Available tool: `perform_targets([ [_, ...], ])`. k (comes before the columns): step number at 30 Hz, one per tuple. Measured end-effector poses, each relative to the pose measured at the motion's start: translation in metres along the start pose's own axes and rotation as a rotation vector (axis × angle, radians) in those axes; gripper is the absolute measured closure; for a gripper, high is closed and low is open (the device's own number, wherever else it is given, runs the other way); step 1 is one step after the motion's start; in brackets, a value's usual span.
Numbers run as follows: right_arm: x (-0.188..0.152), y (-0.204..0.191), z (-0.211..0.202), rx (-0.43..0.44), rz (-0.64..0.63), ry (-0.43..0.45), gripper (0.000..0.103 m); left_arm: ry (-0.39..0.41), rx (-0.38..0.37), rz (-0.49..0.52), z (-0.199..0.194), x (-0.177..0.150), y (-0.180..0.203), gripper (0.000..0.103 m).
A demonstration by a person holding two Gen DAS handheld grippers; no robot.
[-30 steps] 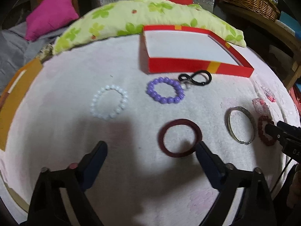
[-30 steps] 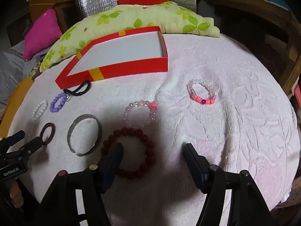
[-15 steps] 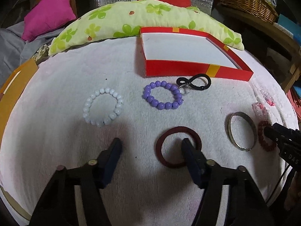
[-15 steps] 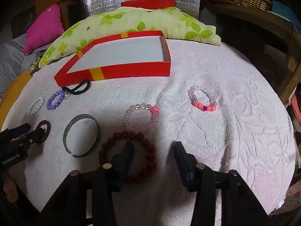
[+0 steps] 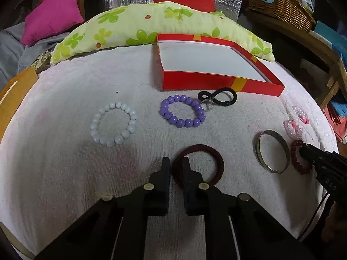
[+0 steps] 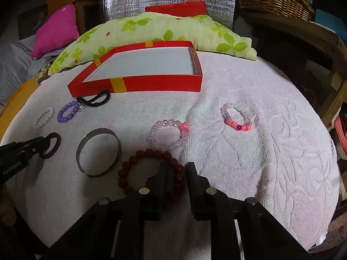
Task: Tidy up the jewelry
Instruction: 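Grasp the dark maroon bangle with the left tool while the right tool grasps the red bead bracelet, then carry both held pieces into the red tray and open both tools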
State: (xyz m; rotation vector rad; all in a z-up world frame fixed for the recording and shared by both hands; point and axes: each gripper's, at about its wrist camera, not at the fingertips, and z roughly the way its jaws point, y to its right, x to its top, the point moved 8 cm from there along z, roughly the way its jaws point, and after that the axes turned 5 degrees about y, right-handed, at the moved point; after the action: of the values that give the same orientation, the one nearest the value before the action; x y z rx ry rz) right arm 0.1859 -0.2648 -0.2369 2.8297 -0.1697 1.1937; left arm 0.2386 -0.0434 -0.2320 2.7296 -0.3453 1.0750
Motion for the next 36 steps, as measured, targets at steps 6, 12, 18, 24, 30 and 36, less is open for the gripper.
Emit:
perform_targets([
  [6,-0.001,0.002,-0.003,0.018,0.015,0.017,0.087,0.011,-0.017,0.006,-0.004,0.000,0.002,0.096],
  [12,-0.001,0.006,-0.007,0.035,0.043,0.007,0.092,0.027,-0.054,0.011,-0.011,0.003,0.008,0.097],
  [18,0.001,0.008,-0.011,0.052,0.068,0.002,0.092,0.040,-0.073,0.003,-0.019,0.005,0.007,0.097],
  [24,0.012,0.004,-0.025,0.066,0.057,0.028,0.092,0.049,-0.081,0.000,-0.028,0.009,0.009,0.097],
  [30,0.036,-0.003,-0.038,0.095,0.056,0.063,0.092,0.053,-0.083,0.002,-0.037,0.018,0.012,0.097],
  [36,0.064,-0.008,-0.038,0.108,0.054,0.094,0.092,0.077,-0.072,0.017,-0.043,0.043,0.013,0.097],
])
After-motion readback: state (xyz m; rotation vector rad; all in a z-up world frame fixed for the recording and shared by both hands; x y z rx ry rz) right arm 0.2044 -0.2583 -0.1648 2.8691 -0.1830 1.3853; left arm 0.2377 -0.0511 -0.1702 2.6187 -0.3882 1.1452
